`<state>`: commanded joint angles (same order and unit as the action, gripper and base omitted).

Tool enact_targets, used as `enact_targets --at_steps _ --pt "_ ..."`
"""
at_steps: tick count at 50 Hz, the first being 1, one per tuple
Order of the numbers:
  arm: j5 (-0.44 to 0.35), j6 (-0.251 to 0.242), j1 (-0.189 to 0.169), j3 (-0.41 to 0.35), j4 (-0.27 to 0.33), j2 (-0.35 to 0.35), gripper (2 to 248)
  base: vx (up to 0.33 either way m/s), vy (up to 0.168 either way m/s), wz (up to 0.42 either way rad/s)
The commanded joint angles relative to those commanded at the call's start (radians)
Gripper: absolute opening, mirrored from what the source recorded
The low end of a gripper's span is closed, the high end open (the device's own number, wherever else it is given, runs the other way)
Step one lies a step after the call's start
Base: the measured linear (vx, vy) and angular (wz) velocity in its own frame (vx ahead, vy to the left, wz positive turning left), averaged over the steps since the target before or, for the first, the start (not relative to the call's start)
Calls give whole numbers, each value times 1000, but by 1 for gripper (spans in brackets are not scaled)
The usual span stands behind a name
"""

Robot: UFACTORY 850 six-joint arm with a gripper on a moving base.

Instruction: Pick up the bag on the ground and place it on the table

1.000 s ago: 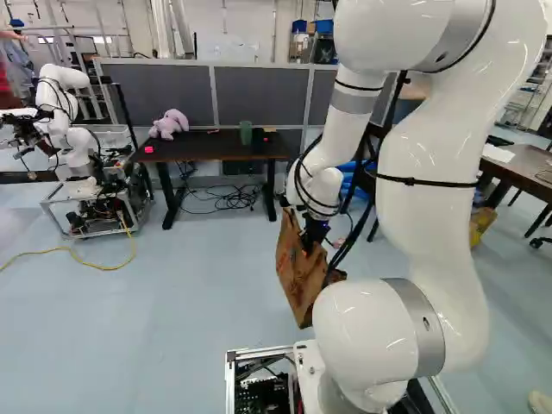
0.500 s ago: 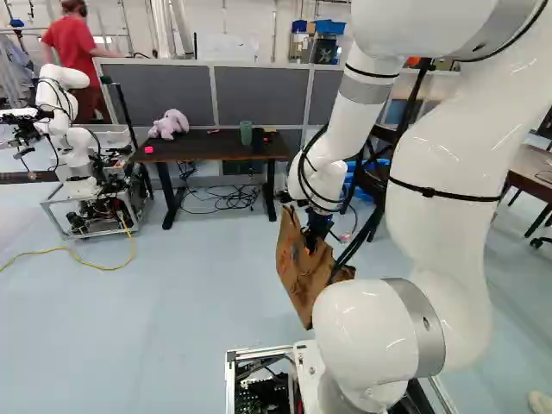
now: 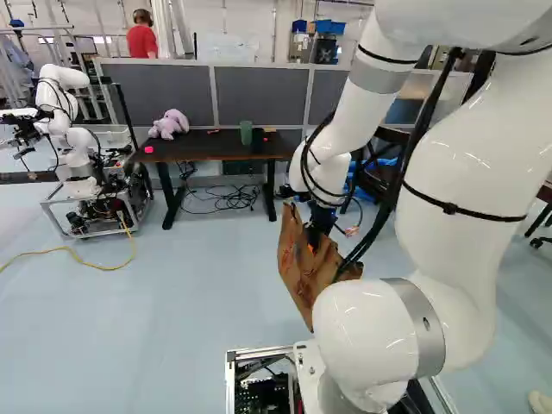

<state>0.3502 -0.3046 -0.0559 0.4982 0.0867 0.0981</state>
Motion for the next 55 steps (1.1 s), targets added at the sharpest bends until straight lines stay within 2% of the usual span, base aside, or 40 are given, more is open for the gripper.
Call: enact_targets --at_steps 29,55 --pt "119 0 2 21 -2 -105 21 0 0 0" --pt "238 0 8 77 -39 -161 21 0 0 0"
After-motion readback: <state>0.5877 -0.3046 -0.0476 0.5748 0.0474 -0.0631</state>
